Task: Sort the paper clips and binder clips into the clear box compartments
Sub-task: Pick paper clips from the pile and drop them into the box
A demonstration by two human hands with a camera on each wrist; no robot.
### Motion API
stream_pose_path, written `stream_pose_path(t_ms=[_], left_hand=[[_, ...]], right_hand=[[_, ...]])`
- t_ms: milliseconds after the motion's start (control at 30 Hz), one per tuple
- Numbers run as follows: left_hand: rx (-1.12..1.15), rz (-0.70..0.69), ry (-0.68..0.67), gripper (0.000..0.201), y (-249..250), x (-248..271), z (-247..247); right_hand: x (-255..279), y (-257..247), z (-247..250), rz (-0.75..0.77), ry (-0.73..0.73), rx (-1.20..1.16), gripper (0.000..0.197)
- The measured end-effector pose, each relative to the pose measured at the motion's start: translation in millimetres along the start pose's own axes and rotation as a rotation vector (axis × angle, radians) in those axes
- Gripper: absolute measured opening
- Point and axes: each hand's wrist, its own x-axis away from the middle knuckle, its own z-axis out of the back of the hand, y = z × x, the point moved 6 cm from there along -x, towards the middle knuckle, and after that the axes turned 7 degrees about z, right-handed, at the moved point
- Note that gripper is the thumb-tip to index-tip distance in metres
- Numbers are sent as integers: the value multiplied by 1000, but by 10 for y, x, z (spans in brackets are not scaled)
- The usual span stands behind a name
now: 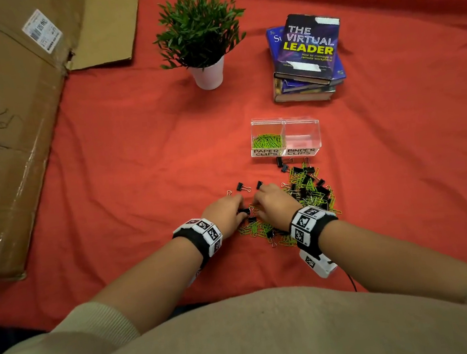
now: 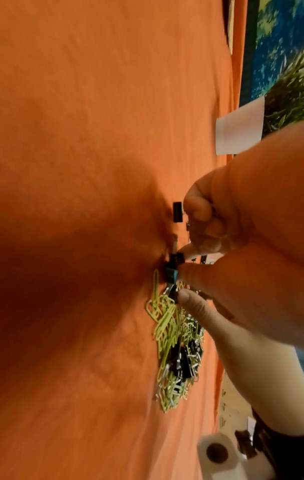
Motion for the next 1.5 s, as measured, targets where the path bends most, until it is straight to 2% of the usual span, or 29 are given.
stream_pose_path(t_ms=[200, 300, 400, 500, 633, 700, 867, 967, 1033, 1200, 1267, 1400, 1500], left_hand=[[151, 141, 151, 20, -154, -78, 151], [172, 136, 206, 18, -173, -48, 255], [110, 16, 154, 14, -114, -18, 218], [26, -19, 75, 18, -109, -10, 125], [2, -9, 59, 26, -136, -16, 76], [-5, -8, 65, 25, -144, -20, 76], [-114, -29, 58, 25, -95, -41, 65], [-219, -49, 59, 23, -36, -31, 40], [-241, -52, 64, 23, -9, -20, 43], [-208, 5, 109, 25, -78, 13, 155], [-212, 14, 105, 25, -106, 25, 187], [-169, -51, 90, 26, -56, 29, 213], [-211, -70, 71, 27, -39, 18, 219]], right_hand=[[2, -25, -93, -52, -75, 16, 24], [-27, 10, -43, -107, -113, -51, 20], [16, 157, 96, -222, -10, -301, 19], [87, 281, 236, -298, 94, -604, 20], [113, 219, 318, -370, 61, -885, 21], [91, 115, 285, -355, 28, -801, 24], [-9, -111, 13, -200, -109, -217, 23], [-7, -157, -77, -178, -76, -34, 33], [-27, -145, -90, -167, -77, 13, 39], [-3, 143, 148, -247, 40, -49, 25], [19, 152, 199, -165, 56, -72, 24], [87, -177, -28, 151, -146, -21, 32], [150, -277, -151, 207, -212, 90, 38]])
